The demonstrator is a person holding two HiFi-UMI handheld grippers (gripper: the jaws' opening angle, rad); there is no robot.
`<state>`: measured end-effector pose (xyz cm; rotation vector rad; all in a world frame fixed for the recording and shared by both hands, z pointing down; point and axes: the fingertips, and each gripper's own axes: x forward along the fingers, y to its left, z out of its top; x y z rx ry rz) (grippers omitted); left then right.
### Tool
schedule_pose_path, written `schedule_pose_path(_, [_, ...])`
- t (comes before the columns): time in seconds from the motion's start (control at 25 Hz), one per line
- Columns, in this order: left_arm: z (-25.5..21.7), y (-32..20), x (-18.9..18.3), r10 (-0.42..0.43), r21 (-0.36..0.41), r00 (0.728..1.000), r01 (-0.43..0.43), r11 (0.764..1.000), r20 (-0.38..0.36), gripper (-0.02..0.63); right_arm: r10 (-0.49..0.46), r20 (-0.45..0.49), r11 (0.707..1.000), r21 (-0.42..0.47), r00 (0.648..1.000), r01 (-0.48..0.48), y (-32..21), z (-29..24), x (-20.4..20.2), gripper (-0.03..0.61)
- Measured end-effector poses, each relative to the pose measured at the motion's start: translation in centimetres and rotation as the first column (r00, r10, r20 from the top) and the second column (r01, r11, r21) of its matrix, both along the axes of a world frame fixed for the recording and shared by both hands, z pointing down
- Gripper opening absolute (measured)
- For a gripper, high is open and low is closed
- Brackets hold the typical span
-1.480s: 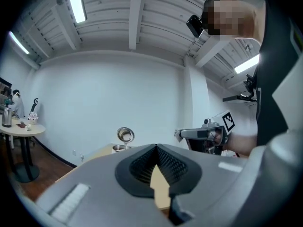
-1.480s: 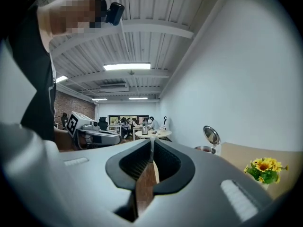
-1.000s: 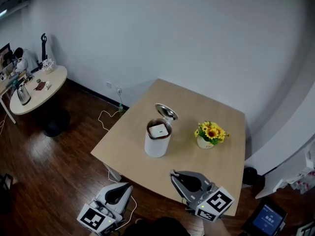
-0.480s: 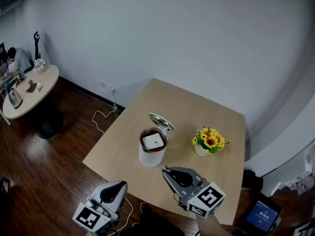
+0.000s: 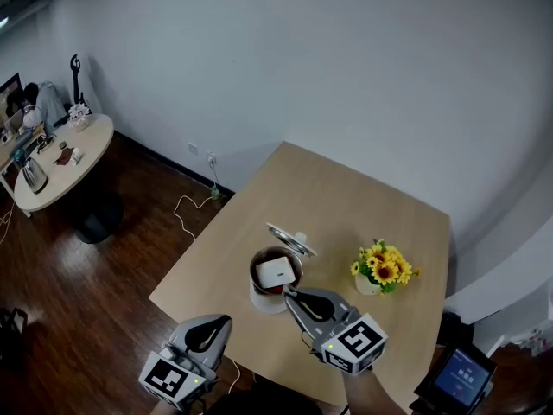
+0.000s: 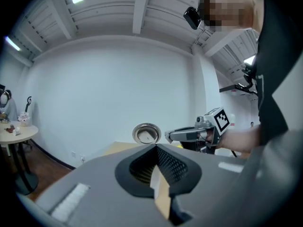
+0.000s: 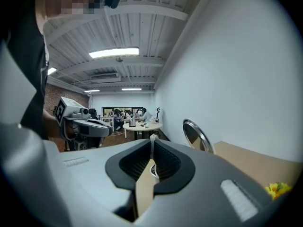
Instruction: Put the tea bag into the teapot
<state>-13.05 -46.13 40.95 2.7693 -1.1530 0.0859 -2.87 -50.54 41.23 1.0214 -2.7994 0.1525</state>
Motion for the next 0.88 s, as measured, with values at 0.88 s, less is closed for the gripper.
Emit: schedule_pose_path(0.88, [3.9,-7.3,1.2,-0.030,-0.092,0.997,0.024,0.995,-0.070,0.005,-0.013,-0.178,0.989,-0.146,0.984,-0.013,-7.3,6.3,-0.4,0.023])
